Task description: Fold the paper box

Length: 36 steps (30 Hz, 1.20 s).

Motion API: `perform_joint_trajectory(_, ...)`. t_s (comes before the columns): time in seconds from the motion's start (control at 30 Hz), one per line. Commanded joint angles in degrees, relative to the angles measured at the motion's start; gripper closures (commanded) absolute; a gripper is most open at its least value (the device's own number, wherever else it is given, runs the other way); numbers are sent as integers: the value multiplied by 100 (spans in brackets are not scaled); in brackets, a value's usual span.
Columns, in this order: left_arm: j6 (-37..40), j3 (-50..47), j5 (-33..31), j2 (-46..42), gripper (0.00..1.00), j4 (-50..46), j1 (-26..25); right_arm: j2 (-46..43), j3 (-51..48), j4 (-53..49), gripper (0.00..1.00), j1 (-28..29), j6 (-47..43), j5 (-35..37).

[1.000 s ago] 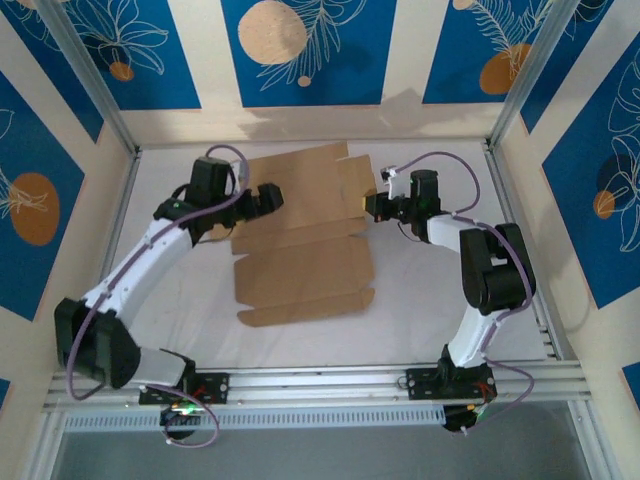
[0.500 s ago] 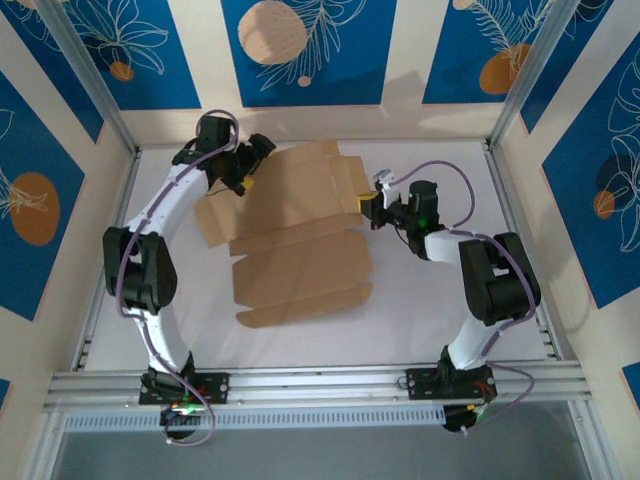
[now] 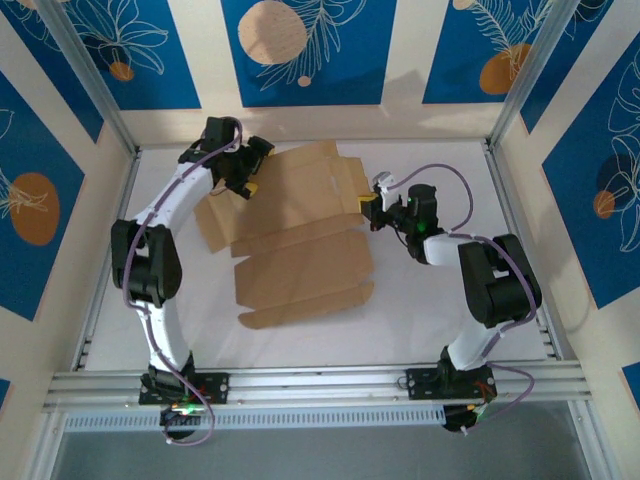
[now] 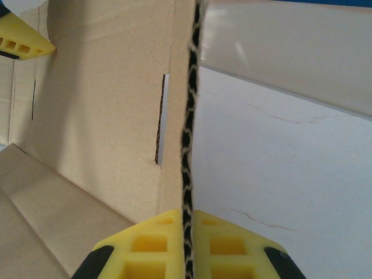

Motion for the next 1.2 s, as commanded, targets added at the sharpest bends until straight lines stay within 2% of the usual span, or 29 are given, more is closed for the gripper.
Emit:
perform_joint_trajectory(0.0, -289, 68, -98, 101, 9, -3, -12, -241, -109, 347, 96, 83, -182, 216)
perform_joint_trajectory(0.17, -472, -95, -16, 54, 31, 272, -64, -286, -151, 339, 96, 213, -268, 500)
perform_joint_trajectory(0.43, -487, -253, -98, -84, 61, 429, -179, -378, -231, 314, 95, 280, -154, 874)
perform_joint_trajectory(0.7, -650, -675, -35, -184, 100, 833, -221, -517, -362, 335, 93, 267, 87, 895)
perform_joint_trajectory(0.77, -659, -700, -66, -194, 100, 827, -238, -566, -340, 209, 88, 264, 175, 908)
perform_joint_trajectory(0.93, -748, -874, -226, -348, 100, 887, -272, -851, -423, -116, 61, 297, 403, 992)
perform_joint_trajectory(1.0, -800, -980, -321, -439, 100, 933, -276, -1085, -499, -353, 57, 347, 488, 1310)
perform_joint_trajectory(1.1, -914, -1128, -404, -559, 100, 1054, -293, -1511, -779, -415, 49, 314, 1159, 1835)
perform_joint_trajectory(1.17, -971, -1222, -451, -631, 100, 1171, -324, -1800, -817, -731, 48, 355, 1329, 1957)
